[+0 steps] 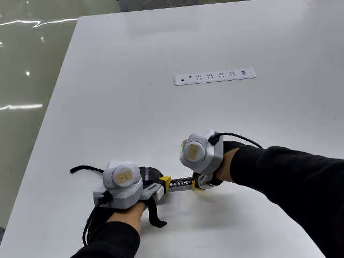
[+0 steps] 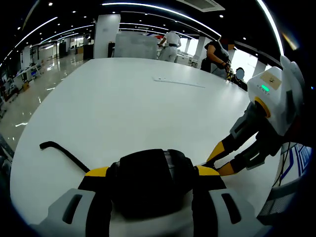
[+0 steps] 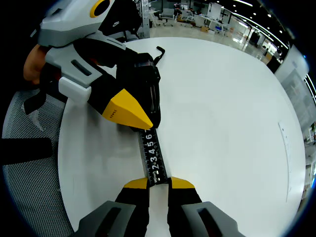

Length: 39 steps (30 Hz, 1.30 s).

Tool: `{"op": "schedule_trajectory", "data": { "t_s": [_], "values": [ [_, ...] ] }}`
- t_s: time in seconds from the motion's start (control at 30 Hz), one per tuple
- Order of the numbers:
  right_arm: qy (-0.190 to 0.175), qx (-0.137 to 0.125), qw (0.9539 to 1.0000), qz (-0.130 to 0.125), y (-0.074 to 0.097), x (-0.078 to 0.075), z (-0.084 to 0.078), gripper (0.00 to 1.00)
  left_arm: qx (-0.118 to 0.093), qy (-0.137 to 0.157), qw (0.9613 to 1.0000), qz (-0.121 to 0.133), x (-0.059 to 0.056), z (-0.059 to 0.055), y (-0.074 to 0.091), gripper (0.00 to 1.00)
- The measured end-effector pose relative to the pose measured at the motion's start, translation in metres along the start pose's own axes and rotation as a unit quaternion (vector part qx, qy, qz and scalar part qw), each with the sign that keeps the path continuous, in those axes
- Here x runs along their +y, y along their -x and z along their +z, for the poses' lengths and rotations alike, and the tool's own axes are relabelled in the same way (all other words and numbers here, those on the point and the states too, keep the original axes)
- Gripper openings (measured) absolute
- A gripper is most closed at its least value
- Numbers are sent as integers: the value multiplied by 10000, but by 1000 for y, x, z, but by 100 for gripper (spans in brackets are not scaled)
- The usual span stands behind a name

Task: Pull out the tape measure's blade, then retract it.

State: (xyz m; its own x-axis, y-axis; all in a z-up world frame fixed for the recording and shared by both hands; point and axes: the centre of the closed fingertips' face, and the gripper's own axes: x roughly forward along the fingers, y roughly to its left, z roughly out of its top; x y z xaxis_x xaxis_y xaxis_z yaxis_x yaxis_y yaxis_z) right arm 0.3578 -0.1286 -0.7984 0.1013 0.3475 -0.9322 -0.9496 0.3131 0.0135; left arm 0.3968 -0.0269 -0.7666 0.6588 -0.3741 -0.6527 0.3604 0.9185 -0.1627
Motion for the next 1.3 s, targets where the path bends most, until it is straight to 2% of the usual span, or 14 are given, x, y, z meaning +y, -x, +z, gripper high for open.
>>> {"op": "schedule_trajectory", "data": {
  "t_s": [0.97, 1.13, 1.2, 1.3],
  "values": [
    [-32, -178, 9998, 33, -5, 3, 14, 9, 13, 32, 10000, -49, 0, 0, 1, 60],
    [-62, -381, 9992, 128, -5, 2, 16, 9, 11, 47, 10000, -54, 0, 0, 1, 60],
    [-307, -563, 9977, 210, -5, 2, 18, 9, 9, 52, 10000, -59, 0, 0, 1, 60],
    [-227, -683, 9971, 231, -5, 3, 18, 9, 5, 48, 10000, -62, 0, 0, 1, 60]
  ]
}}
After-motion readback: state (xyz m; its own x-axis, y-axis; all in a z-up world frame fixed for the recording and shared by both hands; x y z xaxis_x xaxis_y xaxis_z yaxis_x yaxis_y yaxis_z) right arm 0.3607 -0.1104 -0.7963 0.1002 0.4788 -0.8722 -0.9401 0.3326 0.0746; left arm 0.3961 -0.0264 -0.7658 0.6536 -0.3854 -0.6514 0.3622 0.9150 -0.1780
